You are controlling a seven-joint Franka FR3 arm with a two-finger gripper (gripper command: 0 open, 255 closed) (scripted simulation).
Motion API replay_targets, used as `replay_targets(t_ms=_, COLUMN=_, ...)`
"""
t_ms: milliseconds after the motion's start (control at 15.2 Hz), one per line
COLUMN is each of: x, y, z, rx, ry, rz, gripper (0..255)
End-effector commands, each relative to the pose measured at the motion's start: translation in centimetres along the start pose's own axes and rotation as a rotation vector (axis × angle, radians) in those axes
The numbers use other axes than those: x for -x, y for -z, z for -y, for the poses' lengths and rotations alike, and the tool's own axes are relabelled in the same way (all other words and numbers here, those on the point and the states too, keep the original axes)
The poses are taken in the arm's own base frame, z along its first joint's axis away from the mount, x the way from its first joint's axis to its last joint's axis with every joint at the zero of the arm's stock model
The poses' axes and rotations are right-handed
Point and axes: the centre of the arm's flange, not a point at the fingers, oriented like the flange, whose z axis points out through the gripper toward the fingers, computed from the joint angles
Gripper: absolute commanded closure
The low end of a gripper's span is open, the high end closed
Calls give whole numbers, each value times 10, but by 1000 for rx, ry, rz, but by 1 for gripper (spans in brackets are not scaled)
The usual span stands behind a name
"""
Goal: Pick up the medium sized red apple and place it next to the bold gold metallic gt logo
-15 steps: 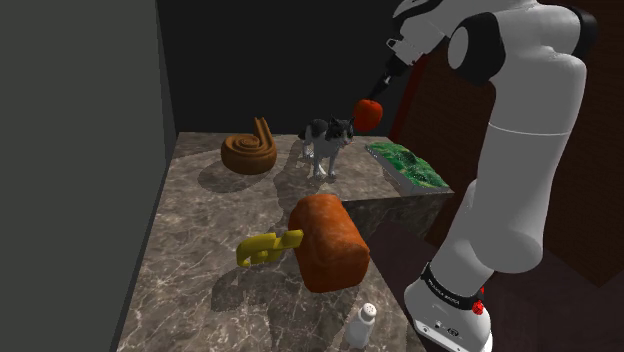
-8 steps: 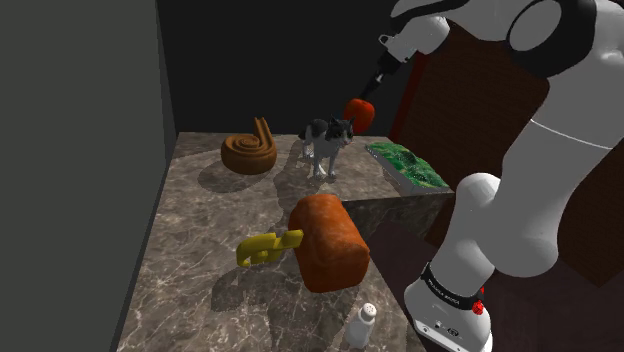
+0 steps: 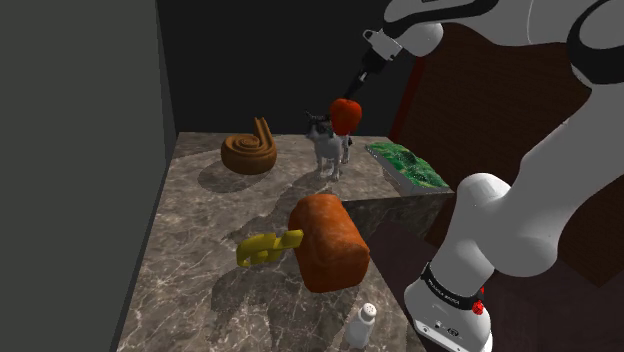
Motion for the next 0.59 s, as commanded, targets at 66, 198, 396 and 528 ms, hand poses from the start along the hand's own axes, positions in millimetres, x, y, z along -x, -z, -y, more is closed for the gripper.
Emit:
replay_targets(t_ms=66, x=-17, y=-12, z=41, rx=-7, ry=2, rz=10, gripper=255)
replay_targets(t_ms=198, x=-29, y=-17, z=64, rx=-7, ry=2, rz=10, gripper=255)
replay_targets(t_ms=396, x=-48, y=-24, z=98, rx=-7, ry=2, rz=10, gripper=255)
replay_targets(t_ms=528, x=-60, y=-29, z=121, rx=-7, ry=2, rz=10, gripper=255)
